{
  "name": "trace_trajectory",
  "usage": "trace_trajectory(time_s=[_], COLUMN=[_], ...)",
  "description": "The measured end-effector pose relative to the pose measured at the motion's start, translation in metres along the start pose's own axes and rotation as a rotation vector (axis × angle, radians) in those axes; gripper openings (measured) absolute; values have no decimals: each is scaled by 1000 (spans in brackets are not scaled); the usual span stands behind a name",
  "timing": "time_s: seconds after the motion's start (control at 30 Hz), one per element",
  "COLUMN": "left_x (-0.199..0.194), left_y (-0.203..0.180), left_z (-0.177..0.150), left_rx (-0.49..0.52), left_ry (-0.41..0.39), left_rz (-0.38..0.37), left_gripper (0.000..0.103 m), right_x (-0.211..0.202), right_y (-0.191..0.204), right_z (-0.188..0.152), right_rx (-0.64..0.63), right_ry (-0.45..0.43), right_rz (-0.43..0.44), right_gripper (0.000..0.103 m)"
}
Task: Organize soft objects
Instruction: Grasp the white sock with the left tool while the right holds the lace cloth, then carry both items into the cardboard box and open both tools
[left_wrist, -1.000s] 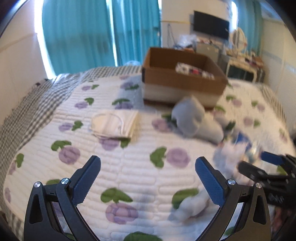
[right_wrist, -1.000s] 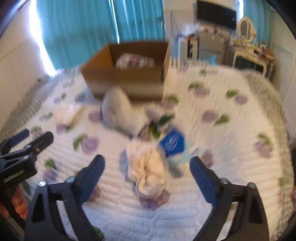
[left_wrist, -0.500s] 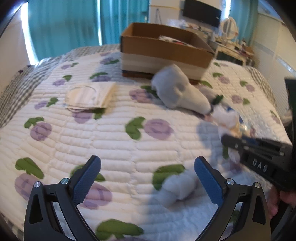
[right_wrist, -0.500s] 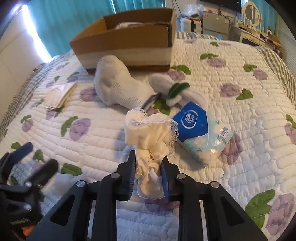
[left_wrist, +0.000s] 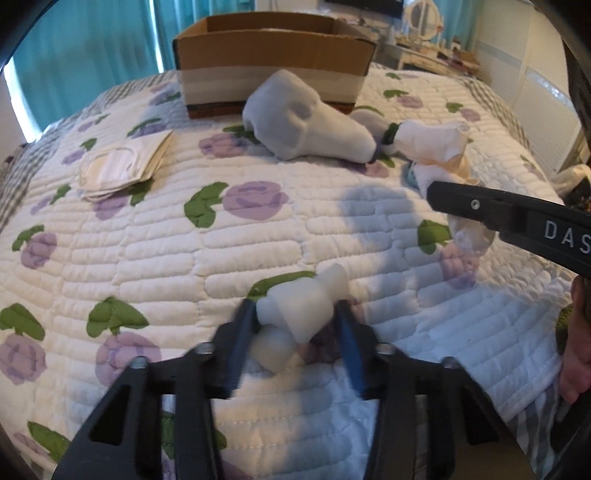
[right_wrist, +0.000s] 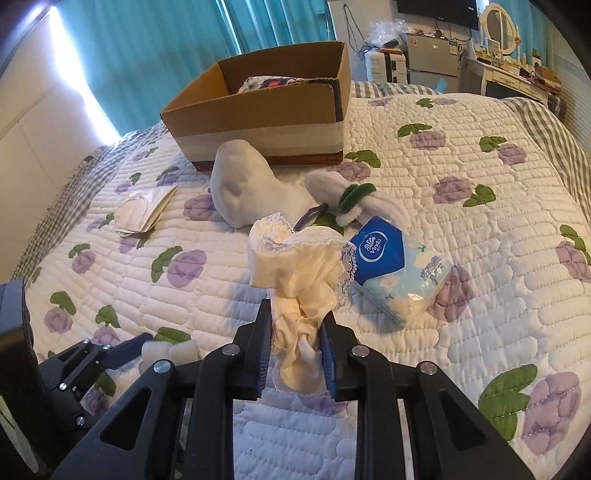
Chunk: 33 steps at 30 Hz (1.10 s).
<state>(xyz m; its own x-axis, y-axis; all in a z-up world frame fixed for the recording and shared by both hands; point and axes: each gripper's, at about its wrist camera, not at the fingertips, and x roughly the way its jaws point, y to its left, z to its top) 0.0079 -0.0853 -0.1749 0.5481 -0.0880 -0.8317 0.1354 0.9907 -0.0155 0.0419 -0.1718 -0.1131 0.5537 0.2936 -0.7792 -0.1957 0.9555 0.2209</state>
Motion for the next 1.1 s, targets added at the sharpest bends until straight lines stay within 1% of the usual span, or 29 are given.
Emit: trace_trajectory(time_s=[0.07, 0.13, 0.33, 0.47, 0.63, 0.83, 0.97, 1.1], left_x=[-2, -5, -22, -33, -56, -82, -90, -87], left_y=[-1, 1, 7, 14, 23, 32, 37, 39], left_z=[0, 1, 12, 29, 57, 108, 148, 185], left_rx=[8, -2, -25, -37, -43, -9, 15, 47], left_ry=[-8, -16, -61, -75, -139, -246, -310, -344], left_rz=[4, -7, -11, 15, 6, 18, 31, 49], left_gripper=[34, 32, 32, 32, 32, 32, 32, 32], right_x=[-1, -2, -9, -19, -39, -65, -80, -85], right_y=[0, 0, 1, 6, 16, 29, 36, 42], right_z=[-1, -1, -2, 1, 16, 61, 107, 156], right_rx=[1, 1, -6, -28, -78, -152, -197, -223], right_ry=[-2, -4, -21, -43, -91, -169, -231, -275], right_rz=[2, 6, 7, 6, -6, -14, -26, -30], right_gripper=[23, 23, 23, 23, 23, 23, 23, 23])
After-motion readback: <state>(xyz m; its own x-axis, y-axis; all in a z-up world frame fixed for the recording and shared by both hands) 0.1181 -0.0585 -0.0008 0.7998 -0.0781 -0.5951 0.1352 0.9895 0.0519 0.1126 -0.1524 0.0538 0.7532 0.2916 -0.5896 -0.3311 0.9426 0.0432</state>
